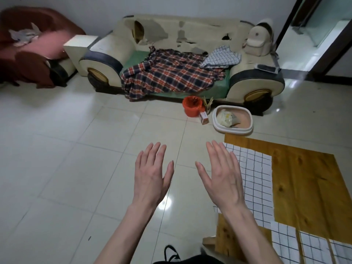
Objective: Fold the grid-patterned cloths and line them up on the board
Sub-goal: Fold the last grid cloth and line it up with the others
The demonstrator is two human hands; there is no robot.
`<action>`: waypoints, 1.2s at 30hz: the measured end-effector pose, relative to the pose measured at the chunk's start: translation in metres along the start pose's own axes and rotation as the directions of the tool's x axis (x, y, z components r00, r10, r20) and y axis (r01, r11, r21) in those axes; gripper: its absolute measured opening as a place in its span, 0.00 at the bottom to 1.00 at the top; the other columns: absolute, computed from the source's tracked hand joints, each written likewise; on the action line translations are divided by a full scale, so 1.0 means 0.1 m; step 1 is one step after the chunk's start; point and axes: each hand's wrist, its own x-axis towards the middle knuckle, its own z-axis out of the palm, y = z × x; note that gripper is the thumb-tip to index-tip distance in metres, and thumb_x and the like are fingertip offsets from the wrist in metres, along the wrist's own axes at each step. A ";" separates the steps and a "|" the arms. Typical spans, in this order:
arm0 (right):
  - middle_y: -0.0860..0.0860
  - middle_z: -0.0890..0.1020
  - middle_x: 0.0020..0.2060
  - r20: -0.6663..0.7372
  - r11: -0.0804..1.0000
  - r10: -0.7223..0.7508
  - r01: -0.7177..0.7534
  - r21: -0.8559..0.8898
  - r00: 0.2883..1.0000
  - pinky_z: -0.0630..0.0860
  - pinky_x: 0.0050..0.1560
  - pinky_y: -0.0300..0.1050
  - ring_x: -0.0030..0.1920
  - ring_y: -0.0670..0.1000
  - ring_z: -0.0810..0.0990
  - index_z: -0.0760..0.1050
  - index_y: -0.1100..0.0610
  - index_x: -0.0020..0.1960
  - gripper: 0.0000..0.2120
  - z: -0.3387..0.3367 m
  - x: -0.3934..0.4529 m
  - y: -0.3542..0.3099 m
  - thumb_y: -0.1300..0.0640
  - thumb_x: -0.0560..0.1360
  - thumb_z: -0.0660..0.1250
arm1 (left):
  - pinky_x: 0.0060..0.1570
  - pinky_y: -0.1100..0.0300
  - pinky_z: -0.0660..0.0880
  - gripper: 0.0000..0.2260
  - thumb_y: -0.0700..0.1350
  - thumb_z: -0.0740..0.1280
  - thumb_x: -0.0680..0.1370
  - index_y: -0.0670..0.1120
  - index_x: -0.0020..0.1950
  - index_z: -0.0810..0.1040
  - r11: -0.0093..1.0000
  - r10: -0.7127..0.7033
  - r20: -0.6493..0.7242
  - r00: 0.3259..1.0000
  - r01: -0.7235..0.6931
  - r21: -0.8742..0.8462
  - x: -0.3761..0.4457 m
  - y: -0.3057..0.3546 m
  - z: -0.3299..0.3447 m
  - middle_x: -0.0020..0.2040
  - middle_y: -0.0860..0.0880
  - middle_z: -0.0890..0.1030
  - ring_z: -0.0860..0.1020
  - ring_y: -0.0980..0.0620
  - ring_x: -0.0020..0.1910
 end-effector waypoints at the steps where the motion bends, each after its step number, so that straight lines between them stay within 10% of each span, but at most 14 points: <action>1: 0.53 0.67 0.80 -0.012 1.000 0.001 -0.001 -0.003 1.000 0.56 0.81 0.54 0.82 0.52 0.60 0.60 0.54 0.82 0.30 0.01 0.07 -0.04 0.39 0.85 0.54 | 0.76 0.42 0.66 0.23 0.53 0.62 0.84 0.43 0.76 0.74 1.000 0.004 -0.004 1.000 -0.004 -0.005 0.07 -0.05 0.01 0.75 0.45 0.75 0.69 0.44 0.78; 21: 0.52 0.69 0.78 -0.089 0.926 0.376 -0.370 0.074 0.922 0.59 0.80 0.54 0.80 0.53 0.63 0.64 0.54 0.80 0.30 0.67 1.47 0.47 0.39 0.84 0.52 | 0.76 0.42 0.66 0.21 0.52 0.62 0.85 0.44 0.75 0.75 0.952 0.273 0.134 0.953 -0.247 -0.179 1.96 -0.10 1.17 0.75 0.45 0.75 0.68 0.44 0.78; 36: 0.51 0.67 0.79 -0.086 0.640 0.762 -0.767 -0.042 0.641 0.61 0.80 0.57 0.80 0.52 0.62 0.64 0.53 0.80 0.32 0.75 1.96 1.33 0.35 0.84 0.49 | 0.79 0.44 0.62 0.22 0.54 0.60 0.86 0.44 0.76 0.74 0.724 0.685 0.257 0.682 -0.600 -0.341 3.28 0.96 2.28 0.75 0.45 0.76 0.68 0.44 0.78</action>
